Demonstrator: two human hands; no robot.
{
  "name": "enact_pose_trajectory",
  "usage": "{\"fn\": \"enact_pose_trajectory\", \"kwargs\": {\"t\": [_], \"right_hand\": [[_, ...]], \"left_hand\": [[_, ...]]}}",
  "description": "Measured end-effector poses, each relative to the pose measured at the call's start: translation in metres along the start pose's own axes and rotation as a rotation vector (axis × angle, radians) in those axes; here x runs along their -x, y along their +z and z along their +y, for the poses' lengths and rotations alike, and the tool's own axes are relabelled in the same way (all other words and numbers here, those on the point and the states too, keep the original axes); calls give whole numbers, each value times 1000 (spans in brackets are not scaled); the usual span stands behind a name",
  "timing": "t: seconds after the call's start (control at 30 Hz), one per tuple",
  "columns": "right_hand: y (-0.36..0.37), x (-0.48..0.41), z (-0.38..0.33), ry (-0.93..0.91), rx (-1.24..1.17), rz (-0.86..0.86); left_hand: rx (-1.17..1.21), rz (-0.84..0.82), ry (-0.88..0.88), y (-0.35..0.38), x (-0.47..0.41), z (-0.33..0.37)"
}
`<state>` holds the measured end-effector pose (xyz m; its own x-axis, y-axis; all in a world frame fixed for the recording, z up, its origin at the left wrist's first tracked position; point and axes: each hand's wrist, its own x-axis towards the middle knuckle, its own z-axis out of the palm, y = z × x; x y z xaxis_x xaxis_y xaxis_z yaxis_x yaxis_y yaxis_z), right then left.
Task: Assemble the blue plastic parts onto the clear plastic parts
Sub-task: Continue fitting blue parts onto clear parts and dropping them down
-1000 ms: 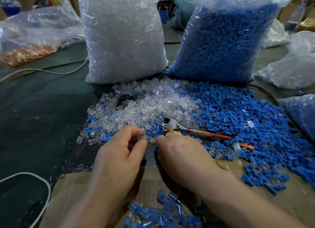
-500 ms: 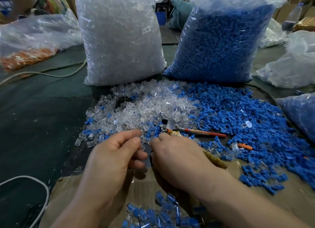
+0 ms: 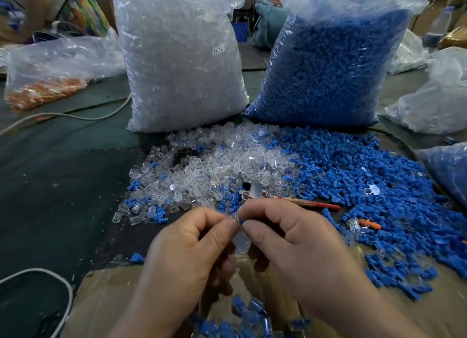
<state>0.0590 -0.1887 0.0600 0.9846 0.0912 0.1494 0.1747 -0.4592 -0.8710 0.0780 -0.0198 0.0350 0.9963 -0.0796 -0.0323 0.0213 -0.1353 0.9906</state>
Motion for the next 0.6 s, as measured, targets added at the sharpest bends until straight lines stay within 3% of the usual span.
{"fn": "enact_pose_trajectory", "kwargs": {"t": [0.1, 0.27, 0.4, 0.6], "right_hand": [[2, 1, 4, -103, 82, 12], [0, 1, 9, -279, 281, 138], [2, 3, 13, -326, 366, 137], [5, 4, 11, -401, 370, 124]], "left_hand": [[-189, 35, 61, -1, 0, 2], [-284, 16, 105, 3, 3, 7], [-469, -10, 219, 0, 4, 4], [-472, -3, 272, 2, 6, 4]]}}
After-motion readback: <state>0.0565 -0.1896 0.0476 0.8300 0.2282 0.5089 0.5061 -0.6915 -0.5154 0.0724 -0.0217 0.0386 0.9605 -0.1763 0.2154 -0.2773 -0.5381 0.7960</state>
